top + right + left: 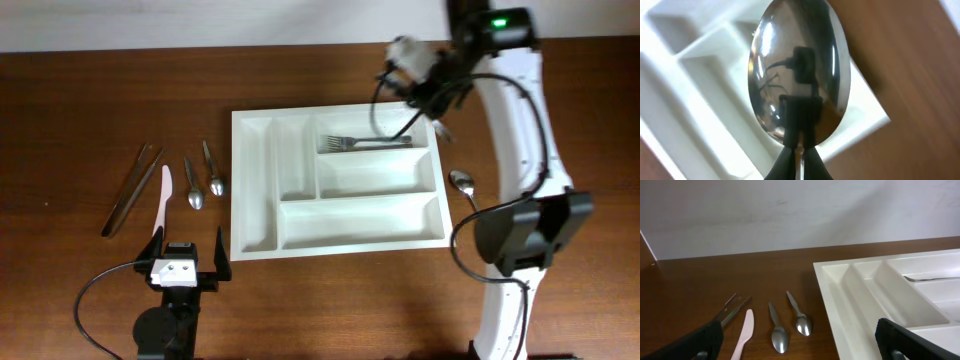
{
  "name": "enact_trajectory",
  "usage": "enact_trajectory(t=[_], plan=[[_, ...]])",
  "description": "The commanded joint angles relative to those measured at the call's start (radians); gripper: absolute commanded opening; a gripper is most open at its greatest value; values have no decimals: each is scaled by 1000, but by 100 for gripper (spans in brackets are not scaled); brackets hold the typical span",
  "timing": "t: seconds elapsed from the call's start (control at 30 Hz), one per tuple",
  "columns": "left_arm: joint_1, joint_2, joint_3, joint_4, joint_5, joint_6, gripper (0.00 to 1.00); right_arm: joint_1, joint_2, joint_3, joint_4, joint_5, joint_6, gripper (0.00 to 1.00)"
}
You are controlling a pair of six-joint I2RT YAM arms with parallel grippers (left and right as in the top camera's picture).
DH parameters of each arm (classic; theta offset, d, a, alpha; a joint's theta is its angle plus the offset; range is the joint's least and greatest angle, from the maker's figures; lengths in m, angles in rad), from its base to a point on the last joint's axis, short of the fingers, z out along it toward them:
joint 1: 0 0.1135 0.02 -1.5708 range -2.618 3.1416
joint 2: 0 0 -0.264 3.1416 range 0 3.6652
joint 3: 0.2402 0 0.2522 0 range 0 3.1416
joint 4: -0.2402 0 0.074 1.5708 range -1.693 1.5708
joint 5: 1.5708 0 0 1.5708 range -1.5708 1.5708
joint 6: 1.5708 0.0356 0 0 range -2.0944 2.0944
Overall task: Pack container
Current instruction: 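Carry the spoon into the middle compartment and release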
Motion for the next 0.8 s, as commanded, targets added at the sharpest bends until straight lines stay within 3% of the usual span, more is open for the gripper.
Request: enact_trajectory(t=[0.0, 0.13, 0.63, 0.73, 0.77], plan=[[5, -8, -8, 3, 11, -5, 99, 72, -3, -66, -8, -26, -180, 4], [5, -8, -8, 3, 11, -5, 99, 124, -3, -161, 9, -19, -241, 4], [5, -8, -8, 3, 11, -5, 99, 142, -2, -452, 211, -20, -240, 5], [5, -8, -8, 3, 11, -5, 99, 142, -2, -455, 211, -20, -240, 23], [5, -8, -8, 3, 11, -5, 99, 142, -3, -454, 210, -20, -240, 34]])
